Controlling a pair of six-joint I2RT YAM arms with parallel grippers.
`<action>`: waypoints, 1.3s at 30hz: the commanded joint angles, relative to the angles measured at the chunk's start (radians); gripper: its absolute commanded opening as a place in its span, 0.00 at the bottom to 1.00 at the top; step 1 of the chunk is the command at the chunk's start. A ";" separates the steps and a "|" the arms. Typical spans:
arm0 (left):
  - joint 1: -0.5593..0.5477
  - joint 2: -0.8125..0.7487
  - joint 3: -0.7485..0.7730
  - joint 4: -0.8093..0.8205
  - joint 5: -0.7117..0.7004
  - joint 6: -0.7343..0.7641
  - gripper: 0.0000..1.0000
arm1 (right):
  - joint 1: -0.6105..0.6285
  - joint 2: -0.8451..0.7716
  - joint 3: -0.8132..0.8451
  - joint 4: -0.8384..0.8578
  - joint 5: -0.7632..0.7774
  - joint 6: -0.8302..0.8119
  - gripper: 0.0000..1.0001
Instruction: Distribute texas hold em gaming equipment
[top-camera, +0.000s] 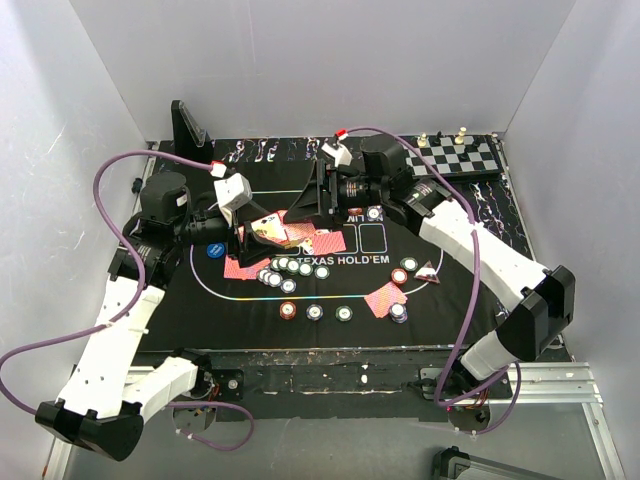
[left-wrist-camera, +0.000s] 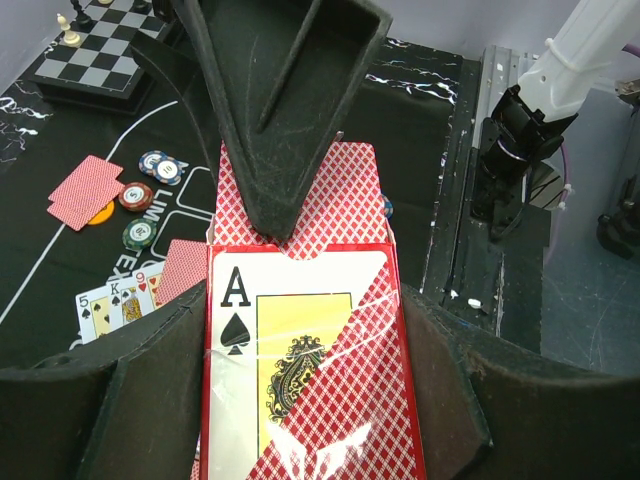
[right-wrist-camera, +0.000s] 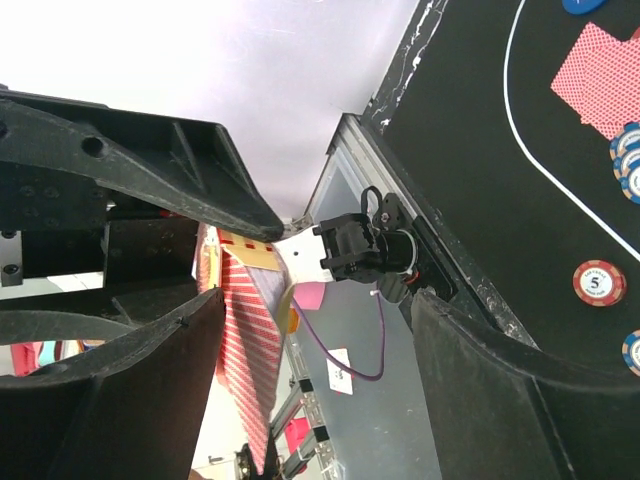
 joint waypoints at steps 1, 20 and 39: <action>0.001 -0.004 0.007 0.040 0.020 -0.006 0.00 | 0.003 -0.024 -0.034 0.060 -0.038 0.027 0.77; 0.000 -0.016 0.007 0.052 0.024 -0.024 0.00 | -0.063 -0.143 -0.129 0.029 -0.044 0.049 0.43; 0.001 -0.027 0.004 0.052 0.018 -0.027 0.00 | -0.229 -0.228 -0.132 -0.005 -0.093 0.049 0.01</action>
